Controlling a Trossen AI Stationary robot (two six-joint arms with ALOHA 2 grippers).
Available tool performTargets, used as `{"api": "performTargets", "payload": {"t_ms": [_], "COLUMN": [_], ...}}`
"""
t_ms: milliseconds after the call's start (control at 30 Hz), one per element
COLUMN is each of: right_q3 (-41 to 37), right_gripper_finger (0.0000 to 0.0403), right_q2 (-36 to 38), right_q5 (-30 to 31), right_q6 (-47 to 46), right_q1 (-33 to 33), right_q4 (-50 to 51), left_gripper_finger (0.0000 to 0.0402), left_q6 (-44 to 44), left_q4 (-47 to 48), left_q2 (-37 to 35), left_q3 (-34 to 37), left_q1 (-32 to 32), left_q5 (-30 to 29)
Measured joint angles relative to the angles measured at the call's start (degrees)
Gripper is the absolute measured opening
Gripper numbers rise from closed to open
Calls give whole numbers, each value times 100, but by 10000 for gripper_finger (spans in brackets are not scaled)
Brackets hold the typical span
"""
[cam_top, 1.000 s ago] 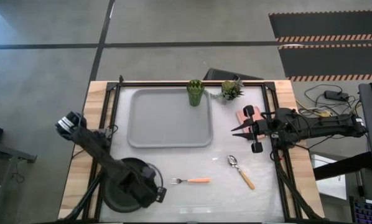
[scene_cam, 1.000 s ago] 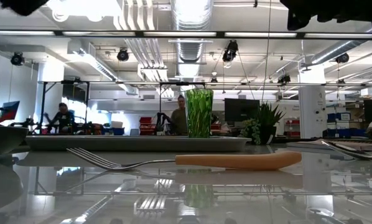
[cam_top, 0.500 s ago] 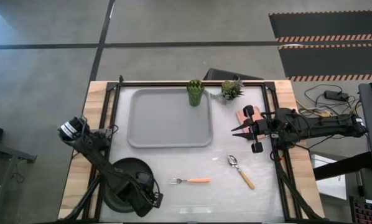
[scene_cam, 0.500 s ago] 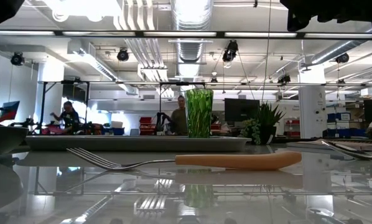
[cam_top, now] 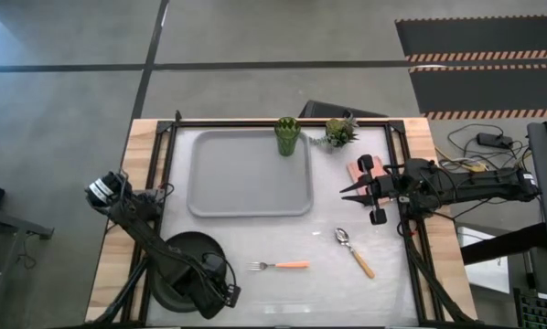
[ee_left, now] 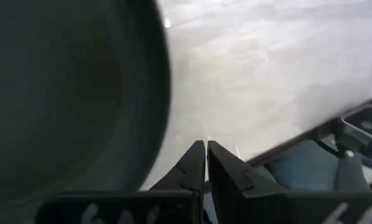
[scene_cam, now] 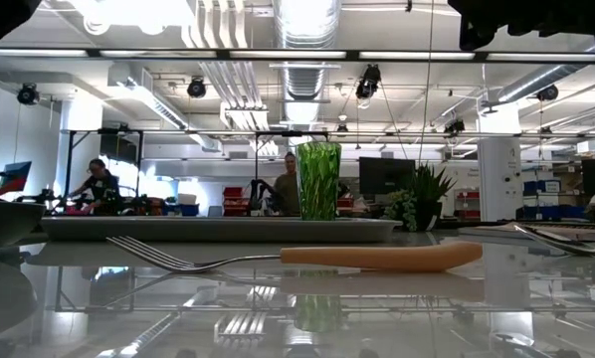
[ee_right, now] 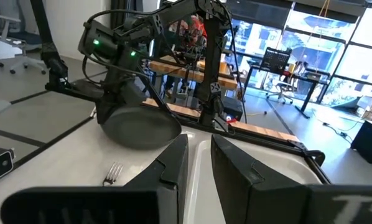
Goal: Pick and place plate/cup/fork/spoon on tray
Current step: Put the black plate on the gray serving tray on the left of the green cup
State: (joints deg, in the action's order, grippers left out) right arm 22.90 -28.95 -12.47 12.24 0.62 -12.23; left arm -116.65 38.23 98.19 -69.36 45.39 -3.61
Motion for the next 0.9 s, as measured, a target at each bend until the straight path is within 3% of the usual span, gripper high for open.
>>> {"api": "performTargets", "payload": {"t_ms": [367, 733, 900], "right_q3": [0, 0, 0], "right_gripper_finger": [59, 59, 59], "right_q2": [-2, -2, -2], "right_q5": [0, 0, 0], "right_q6": [-30, -23, -23], "right_q1": [0, 0, 0], "right_q4": [1, 20, 34], "left_gripper_finger": [11, 153, 165], "left_q6": [487, 516, 615], "left_q4": [-170, -152, -115], "left_q2": [-4, 11, 35], "left_q3": [48, 328, 339], "left_q1": [36, 48, 46], "left_q5": [-134, -123, -132]}}
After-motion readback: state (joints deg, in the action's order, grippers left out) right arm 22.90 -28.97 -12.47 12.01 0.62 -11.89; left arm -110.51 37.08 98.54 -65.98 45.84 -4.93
